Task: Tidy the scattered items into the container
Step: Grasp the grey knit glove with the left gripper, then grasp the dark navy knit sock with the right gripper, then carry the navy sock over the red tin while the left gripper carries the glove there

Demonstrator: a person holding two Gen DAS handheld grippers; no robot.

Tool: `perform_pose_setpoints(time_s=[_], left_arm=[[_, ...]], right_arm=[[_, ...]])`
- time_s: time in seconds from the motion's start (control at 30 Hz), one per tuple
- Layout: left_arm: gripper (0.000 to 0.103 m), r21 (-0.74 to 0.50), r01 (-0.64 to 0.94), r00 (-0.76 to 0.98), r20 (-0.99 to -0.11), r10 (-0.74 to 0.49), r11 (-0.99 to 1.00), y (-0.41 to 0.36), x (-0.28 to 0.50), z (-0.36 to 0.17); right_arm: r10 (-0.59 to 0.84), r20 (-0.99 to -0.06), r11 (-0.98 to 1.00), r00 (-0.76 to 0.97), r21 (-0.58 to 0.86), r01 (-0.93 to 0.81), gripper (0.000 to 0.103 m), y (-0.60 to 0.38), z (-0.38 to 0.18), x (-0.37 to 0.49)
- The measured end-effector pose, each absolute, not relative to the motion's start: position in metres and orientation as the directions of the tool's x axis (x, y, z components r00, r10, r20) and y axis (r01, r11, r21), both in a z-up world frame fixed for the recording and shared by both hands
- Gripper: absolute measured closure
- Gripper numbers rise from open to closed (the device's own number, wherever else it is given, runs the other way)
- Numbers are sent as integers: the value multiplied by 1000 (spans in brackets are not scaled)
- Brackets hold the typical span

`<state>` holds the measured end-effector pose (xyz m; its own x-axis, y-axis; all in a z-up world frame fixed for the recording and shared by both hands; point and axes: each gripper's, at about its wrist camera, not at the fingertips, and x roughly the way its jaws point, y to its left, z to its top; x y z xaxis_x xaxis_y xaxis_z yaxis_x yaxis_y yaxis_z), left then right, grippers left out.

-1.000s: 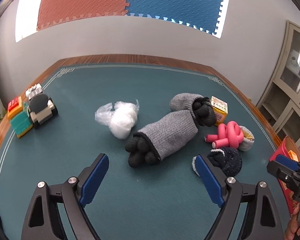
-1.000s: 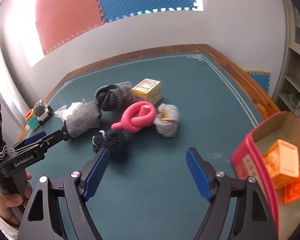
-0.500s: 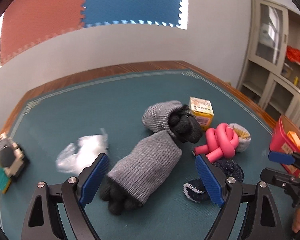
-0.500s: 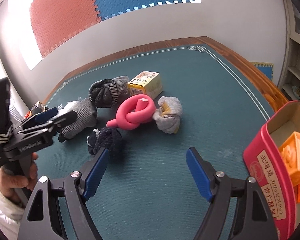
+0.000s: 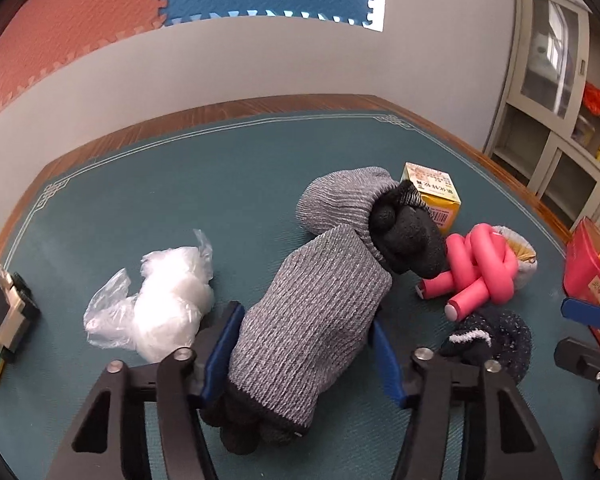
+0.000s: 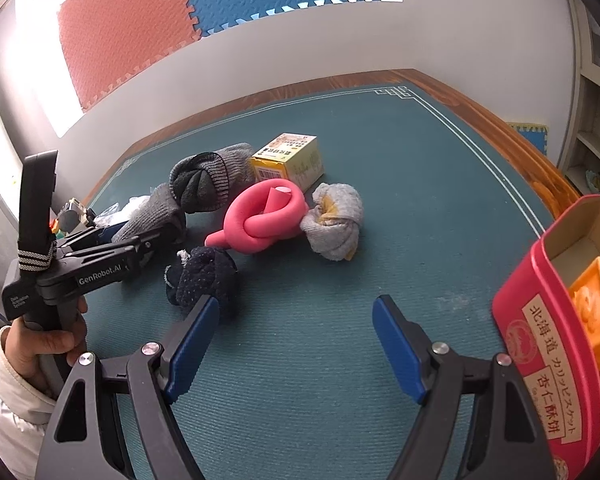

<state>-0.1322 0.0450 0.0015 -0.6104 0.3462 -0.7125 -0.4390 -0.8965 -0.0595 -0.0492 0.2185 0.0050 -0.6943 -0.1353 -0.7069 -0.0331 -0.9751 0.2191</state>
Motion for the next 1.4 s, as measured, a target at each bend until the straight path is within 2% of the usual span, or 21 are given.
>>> perform_pose_setpoints(time_s=[0.1, 0.43, 0.8, 0.87, 0.93, 0.97, 1.4], left_arm=[[47, -69, -427, -625, -698, 350, -901, 39, -122, 8], [48, -153, -386, -684, -615, 393, -910, 7, -80, 44], [48, -245, -361, -674, -599, 433, -900, -11, -62, 38], [48, -254, -358, -667, -604, 436, -899, -12, -63, 35], [48, -260, -355, -662, -608, 438, -898, -13, -63, 33], [48, -262, -355, -661, -609, 439, -898, -13, -63, 32], [47, -246, -359, -650, -626, 430, -900, -6, -60, 25]], right_arm=[[-144, -706, -976, -694, 218, -19, 21, 214, 5, -50], [-206, -706, -971, -677, 232, 54, 21, 192, 8, -63], [-261, -734, -961, -627, 260, 96, 21, 171, -2, -91], [-268, -743, -960, -613, 263, 100, 28, 168, -7, -96], [-284, -752, -956, -595, 271, 113, 55, 164, -12, -99], [-299, -749, -951, -591, 285, 121, 58, 164, -15, -99], [-230, -670, -971, -706, 207, 120, 60, 165, 9, -64]])
